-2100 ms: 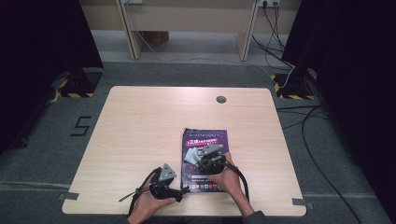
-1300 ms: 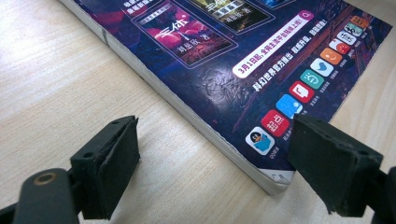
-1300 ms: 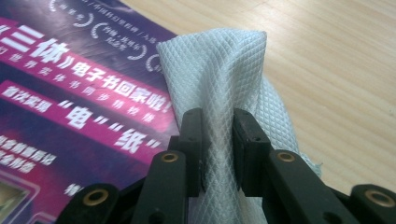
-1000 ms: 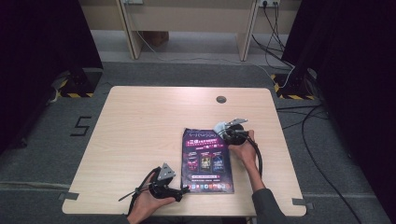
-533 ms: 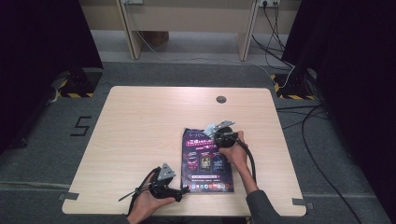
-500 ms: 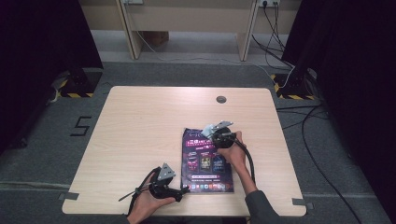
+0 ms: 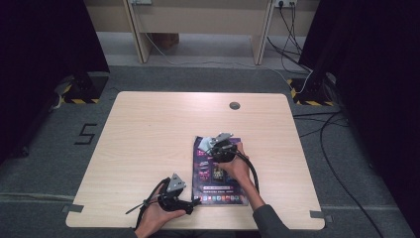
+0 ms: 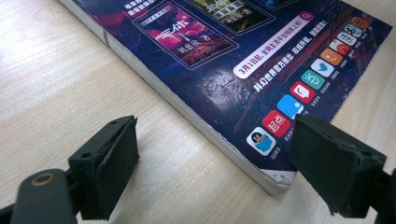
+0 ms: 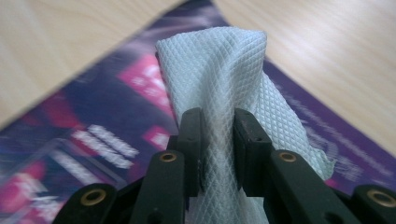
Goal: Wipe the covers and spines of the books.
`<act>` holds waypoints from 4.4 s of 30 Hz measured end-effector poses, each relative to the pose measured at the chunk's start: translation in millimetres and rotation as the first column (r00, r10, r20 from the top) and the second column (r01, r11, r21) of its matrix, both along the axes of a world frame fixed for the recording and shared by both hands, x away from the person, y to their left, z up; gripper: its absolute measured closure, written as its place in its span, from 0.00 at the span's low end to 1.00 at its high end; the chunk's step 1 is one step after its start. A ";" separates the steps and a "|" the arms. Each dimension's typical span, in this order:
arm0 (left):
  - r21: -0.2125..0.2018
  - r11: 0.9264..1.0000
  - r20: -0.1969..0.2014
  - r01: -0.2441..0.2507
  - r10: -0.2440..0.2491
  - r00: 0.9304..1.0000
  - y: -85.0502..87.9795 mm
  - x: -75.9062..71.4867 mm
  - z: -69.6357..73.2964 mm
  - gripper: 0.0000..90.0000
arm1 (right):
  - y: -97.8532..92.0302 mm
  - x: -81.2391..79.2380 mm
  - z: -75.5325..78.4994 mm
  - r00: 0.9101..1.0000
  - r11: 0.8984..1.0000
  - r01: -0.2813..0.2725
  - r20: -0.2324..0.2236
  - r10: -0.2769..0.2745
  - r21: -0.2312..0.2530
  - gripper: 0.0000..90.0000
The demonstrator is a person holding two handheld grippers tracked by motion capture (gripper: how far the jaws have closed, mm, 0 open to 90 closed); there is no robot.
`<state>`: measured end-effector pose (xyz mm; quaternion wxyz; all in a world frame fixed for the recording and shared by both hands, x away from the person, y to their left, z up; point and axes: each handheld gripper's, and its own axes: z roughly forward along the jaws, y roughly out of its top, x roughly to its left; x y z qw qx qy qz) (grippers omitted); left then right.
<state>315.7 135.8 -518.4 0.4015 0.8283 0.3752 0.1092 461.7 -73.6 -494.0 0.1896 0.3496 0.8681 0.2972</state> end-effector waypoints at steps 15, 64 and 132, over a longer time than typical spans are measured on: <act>0.002 1.000 0.003 0.001 -0.001 1.000 0.1 0.3 -0.3 0.16 | -23.2 18.4 1.1 0.994 0.994 0.110 -0.024 -0.109 0.012 0.82; -0.042 0.999 -0.049 0.027 -0.029 0.998 35.3 -4.0 11.9 0.18 | 15.3 -42.1 2.9 0.990 0.990 -0.139 -0.041 0.138 -0.025 0.85; -0.002 0.996 -0.024 -0.090 0.090 0.996 44.5 -1.9 14.6 0.19 | -49.3 -145.1 2.4 0.983 0.987 -0.146 -0.099 0.151 0.061 0.85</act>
